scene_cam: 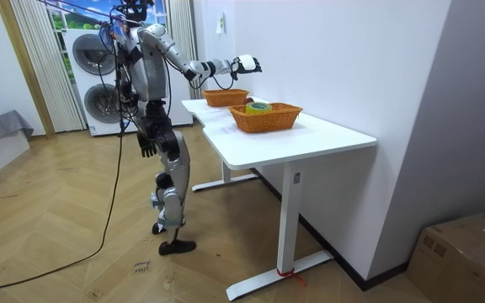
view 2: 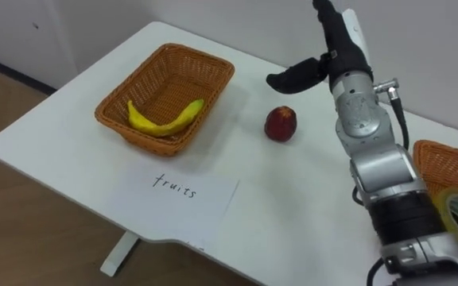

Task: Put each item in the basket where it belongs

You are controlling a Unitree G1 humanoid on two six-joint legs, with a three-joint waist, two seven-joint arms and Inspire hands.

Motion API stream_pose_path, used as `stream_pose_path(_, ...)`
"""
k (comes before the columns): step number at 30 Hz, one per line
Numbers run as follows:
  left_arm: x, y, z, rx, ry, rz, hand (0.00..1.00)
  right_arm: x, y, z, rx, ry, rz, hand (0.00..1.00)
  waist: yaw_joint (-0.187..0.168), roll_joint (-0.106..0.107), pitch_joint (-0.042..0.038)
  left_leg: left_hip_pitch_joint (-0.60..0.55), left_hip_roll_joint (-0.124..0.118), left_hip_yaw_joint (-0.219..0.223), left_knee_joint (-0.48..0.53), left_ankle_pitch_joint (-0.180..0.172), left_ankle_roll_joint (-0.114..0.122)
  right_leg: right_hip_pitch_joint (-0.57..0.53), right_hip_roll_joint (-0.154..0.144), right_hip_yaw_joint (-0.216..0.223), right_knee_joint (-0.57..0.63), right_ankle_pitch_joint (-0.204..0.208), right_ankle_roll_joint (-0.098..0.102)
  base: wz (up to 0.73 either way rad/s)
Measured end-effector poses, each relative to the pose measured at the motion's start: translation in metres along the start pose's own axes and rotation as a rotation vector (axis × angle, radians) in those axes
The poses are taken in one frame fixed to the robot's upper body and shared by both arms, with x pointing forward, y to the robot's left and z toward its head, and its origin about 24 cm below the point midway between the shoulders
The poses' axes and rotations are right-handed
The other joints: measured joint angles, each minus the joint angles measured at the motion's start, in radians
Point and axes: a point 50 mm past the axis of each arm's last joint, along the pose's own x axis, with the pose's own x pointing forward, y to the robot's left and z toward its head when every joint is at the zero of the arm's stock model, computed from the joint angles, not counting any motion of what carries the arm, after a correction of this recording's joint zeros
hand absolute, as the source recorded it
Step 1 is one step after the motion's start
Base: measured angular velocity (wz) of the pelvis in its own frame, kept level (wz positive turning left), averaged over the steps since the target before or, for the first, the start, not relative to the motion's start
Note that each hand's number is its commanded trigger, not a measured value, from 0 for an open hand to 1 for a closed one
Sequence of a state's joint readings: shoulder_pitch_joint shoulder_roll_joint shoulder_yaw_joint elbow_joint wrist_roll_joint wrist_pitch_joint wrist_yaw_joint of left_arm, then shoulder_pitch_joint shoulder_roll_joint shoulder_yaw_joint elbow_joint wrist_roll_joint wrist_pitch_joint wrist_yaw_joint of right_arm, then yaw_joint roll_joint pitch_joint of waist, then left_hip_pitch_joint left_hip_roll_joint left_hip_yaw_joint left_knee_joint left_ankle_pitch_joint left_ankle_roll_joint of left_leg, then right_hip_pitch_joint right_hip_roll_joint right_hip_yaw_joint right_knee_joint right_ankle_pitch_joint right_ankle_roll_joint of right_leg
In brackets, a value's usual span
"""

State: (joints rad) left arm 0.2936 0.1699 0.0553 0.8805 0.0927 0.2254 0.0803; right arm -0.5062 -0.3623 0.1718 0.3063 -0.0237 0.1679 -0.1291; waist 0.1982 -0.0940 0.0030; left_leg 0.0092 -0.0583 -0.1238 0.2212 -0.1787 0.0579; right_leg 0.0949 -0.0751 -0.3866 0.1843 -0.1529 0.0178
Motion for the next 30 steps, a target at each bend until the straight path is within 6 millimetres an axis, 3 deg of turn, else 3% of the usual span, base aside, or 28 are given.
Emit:
stream_pose_path(3, -0.001, -0.001, 0.002, -0.003, -0.007, 0.001, 0.0, 0.0, 0.003, 0.0, 0.032, 0.004, 0.01, 0.0, 0.0, 0.011, 0.0023, 0.0, 0.0, -0.001, -0.001, 0.0, 0.0, 0.0, 0.0, 0.002, -0.001, 0.0, 0.0, 0.0)
stream_pose_path(5, -0.001, -0.002, 0.002, -0.005, -0.009, -0.005, 0.0, 0.0, 0.004, -0.001, 0.072, 0.011, 0.017, 0.0, -0.001, 0.022, -0.0039, 0.0, -0.001, -0.002, -0.002, 0.0, 0.0, 0.001, 0.0, 0.003, -0.001, 0.0, 0.0, 0.0)
stream_pose_path(10, -0.002, -0.003, -0.001, -0.007, -0.004, -0.007, 0.0, 0.0, 0.005, -0.006, 0.09, 0.037, 0.021, 0.0, -0.003, 0.04, -0.0057, 0.006, -0.001, -0.002, -0.002, 0.002, 0.0, 0.007, -0.001, 0.0, -0.001, -0.002, 0.002, 0.0)
stream_pose_path(20, -0.004, -0.01, -0.015, -0.011, 0.036, -0.028, 0.0, -0.003, 0.007, -0.032, 0.092, 0.14, 0.043, 0.0, -0.001, 0.04, -0.0039, 0.01, -0.004, -0.003, 0.0, 0.003, 0.0, 0.009, -0.004, -0.001, 0.001, -0.002, 0.002, 0.0)
stream_pose_path(30, -0.005, -0.013, -0.017, 0.013, 0.039, -0.04, 0.0, -0.004, 0.009, -0.036, 0.11, 0.16, 0.07, 0.0, -0.001, 0.04, -0.004, -0.005, -0.007, -0.005, 0.003, 0.007, 0.002, -0.005, -0.008, -0.004, 0.005, -0.002, 0.002, 0.0)
